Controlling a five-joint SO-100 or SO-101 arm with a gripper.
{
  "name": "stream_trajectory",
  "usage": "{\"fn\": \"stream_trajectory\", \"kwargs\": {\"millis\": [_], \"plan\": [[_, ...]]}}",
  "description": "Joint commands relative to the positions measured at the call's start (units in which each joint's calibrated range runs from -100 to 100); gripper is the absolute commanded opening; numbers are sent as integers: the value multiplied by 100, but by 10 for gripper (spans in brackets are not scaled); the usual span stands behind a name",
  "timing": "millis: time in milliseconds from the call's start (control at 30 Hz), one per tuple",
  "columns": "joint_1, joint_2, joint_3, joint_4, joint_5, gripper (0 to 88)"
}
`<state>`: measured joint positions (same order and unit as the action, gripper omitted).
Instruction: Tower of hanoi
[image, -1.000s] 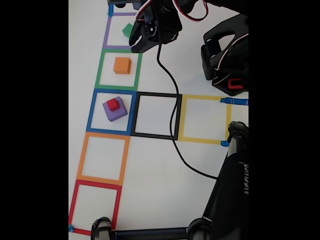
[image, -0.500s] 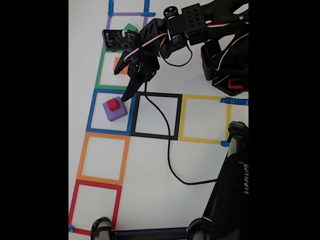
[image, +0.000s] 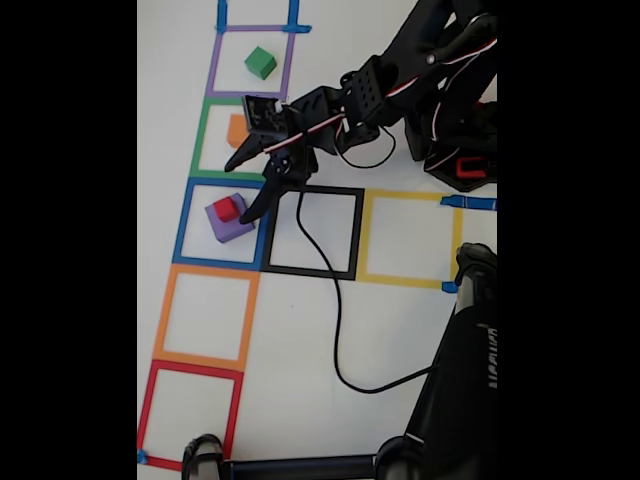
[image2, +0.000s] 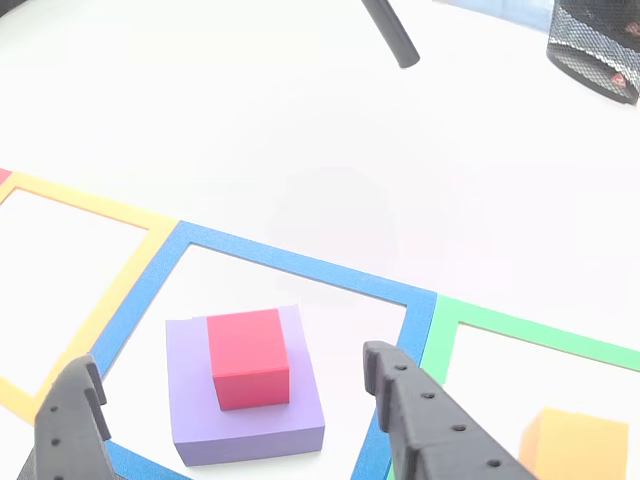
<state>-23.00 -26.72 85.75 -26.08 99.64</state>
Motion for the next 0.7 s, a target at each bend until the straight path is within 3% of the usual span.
{"fn": "stream_trajectory", "kwargs": {"millis": [0, 667], "plan": [[-49, 456, 7, -753, 36, 300], [-69, 3072, -1147, -2421, 36, 294]]}}
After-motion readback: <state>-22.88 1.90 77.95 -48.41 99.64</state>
